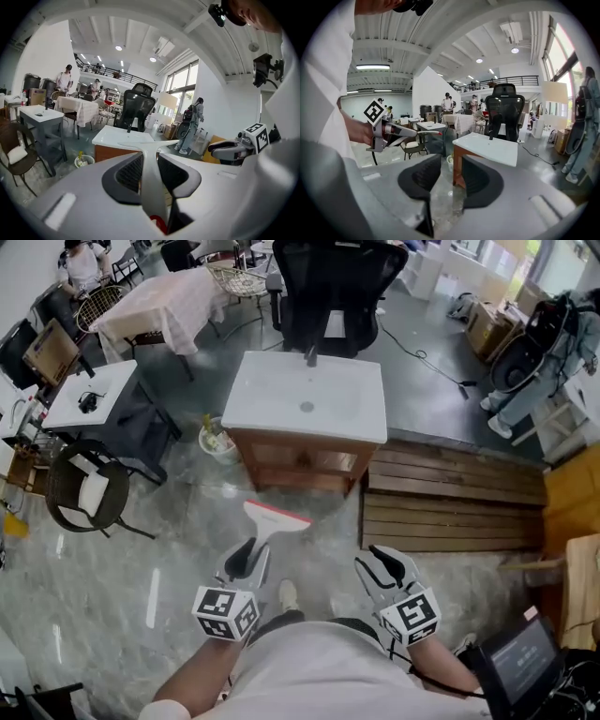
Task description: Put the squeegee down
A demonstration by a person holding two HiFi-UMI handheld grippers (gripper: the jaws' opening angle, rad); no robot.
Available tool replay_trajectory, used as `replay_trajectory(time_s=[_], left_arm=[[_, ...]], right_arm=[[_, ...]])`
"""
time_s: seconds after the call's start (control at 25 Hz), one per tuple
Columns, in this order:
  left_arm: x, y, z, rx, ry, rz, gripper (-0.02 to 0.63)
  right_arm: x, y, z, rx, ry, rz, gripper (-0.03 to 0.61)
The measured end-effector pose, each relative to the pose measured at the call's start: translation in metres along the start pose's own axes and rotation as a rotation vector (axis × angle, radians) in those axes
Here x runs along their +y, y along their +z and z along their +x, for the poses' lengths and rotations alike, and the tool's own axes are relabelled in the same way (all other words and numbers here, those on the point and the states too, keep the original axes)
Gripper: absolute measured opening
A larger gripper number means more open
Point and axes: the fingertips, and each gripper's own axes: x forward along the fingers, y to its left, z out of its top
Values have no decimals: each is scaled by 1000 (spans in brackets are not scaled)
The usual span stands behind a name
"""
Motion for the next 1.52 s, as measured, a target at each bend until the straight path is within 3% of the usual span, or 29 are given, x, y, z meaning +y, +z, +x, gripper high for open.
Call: replay_trajectory(time_s=[0.24,0.48,0.68,0.88,1.04,1.28,1.52], left_arm=[[68,29,55,-5,-21,-27,109],[111,29,111,5,43,-84,109],[131,56,172,12,118,-80,109],[146,97,249,-3,208,-58,109],[165,116,302,-5,280,-43,109],[201,136,366,14,330,-26,109],[268,149,431,37,348,-21,109]], right_arm=[[-21,23,71,17,-27,15,129],[-65,29,129,37,3,14,128],[-124,44,176,21,62,8,129],[-209,70,215,-14,97,-12,129],[-262,66,233,-2,123,-29,129],[-328,60,263,26,83,4,129],[-354,70,309,56,31,39,129]])
